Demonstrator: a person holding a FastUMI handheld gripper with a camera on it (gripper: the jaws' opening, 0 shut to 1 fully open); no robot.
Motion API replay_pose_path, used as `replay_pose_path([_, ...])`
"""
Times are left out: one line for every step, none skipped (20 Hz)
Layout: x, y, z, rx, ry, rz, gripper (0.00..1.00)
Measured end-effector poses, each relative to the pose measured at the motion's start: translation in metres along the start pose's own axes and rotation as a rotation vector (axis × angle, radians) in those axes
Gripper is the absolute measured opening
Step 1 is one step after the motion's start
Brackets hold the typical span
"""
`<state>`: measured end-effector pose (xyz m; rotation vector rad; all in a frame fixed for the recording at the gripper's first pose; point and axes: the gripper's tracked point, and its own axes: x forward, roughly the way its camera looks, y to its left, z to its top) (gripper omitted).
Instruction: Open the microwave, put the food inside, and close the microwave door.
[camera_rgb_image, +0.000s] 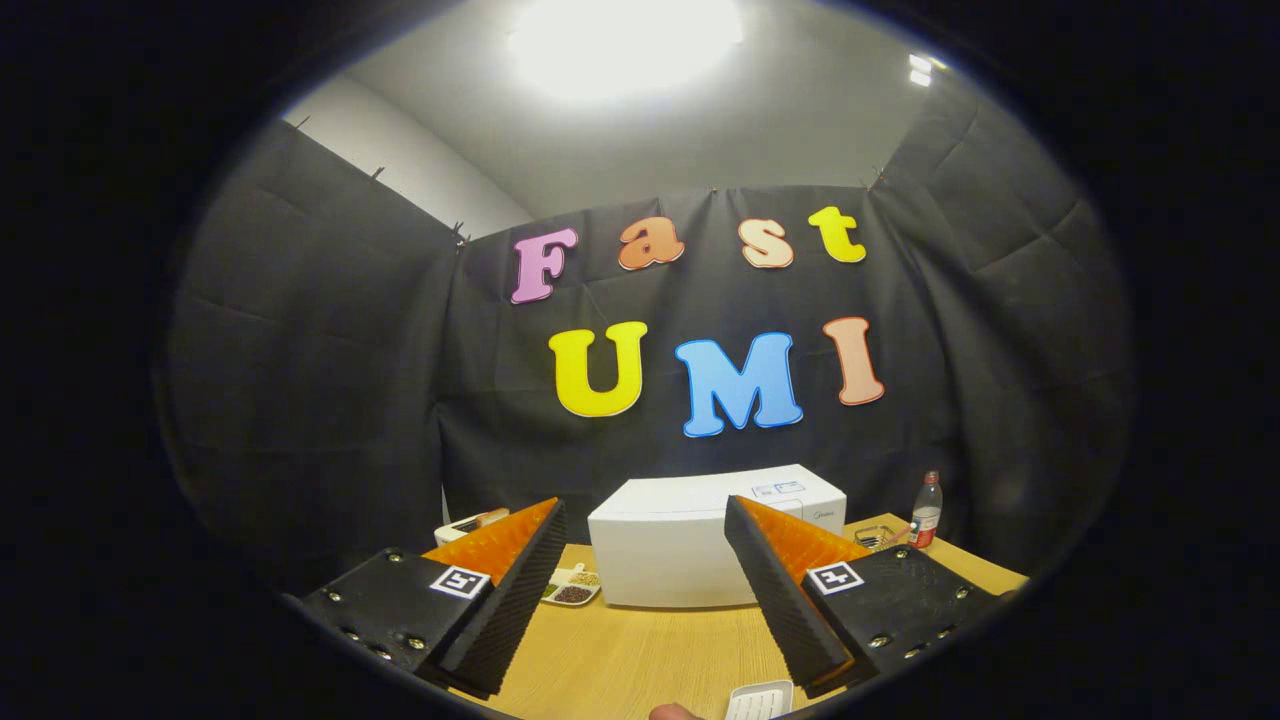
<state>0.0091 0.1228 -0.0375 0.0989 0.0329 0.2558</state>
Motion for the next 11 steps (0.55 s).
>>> replay_pose_path([0.0002, -0.0005, -0.0014, -0.002, 0.003, -0.002, 0.99])
replay_pose_path([0.0004, -0.0011, -0.0012, -0.002, 0.003, -0.002, 0.99])
replay_pose_path([0.0005, -0.0019, -0.0007, -0.002, 0.002, -0.004, 0.99])
replay_pose_path([0.0009, -0.0022, -0.0004, -0.004, 0.001, -0.005, 0.99])
replay_pose_path([-0.0002, -0.0029, -0.0005, -0.006, 0.001, -0.007, 0.99])
replay_pose_path([-0.0006, -0.0045, -0.0001, -0.007, 0.000, -0.009, 0.99])
replay_pose_path([-0.0013, -0.0053, 0.0014, -0.006, -0.004, -0.012, 0.99])
replay_pose_path([-0.0016, -0.0067, 0.0022, -0.005, -0.007, -0.015, 0.99])
replay_pose_path([-0.0021, -0.0081, 0.0035, -0.004, -0.011, -0.019, 0.99])
replay_pose_path([-0.0028, -0.0091, 0.0031, -0.004, -0.012, -0.022, 0.99])
replay_pose_path([-0.0044, -0.0096, 0.0029, -0.003, -0.012, -0.024, 0.99])
